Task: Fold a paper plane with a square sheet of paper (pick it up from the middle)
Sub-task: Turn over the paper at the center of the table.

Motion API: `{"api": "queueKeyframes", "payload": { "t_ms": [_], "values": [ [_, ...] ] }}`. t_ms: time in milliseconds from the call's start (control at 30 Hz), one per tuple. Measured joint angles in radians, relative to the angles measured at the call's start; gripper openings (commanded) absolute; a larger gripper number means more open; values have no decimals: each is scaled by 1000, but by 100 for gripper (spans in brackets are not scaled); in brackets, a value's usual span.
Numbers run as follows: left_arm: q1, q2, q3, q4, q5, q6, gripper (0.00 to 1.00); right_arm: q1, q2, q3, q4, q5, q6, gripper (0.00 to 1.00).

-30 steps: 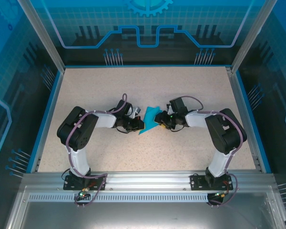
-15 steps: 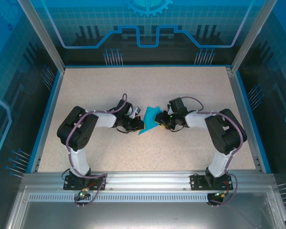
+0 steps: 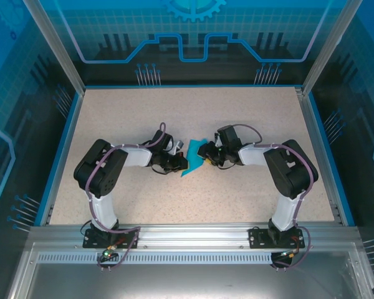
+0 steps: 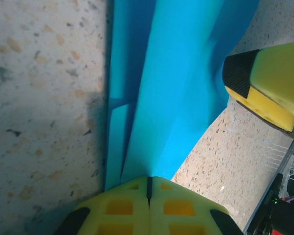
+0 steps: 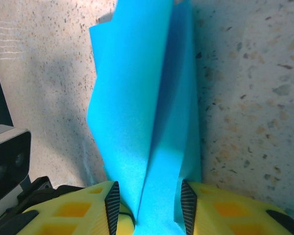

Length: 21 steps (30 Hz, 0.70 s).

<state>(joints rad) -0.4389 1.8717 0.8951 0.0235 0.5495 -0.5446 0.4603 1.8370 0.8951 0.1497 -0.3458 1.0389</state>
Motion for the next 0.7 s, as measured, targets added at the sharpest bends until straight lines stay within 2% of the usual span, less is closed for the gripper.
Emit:
{"api": "queueKeyframes", "payload": {
  "t_ms": [367,567,700],
  "values": [
    [0,-30,0,-68,-34,-7,7,0,-26,0,-64,43,-18,41],
    [0,-53,0,-103,-43,-6,20,19,-10,0,-55,43,-2,39],
    [1,-98,1,-138,-69,2,33,33,-11,1,-58,53,13,38]
  ]
}}
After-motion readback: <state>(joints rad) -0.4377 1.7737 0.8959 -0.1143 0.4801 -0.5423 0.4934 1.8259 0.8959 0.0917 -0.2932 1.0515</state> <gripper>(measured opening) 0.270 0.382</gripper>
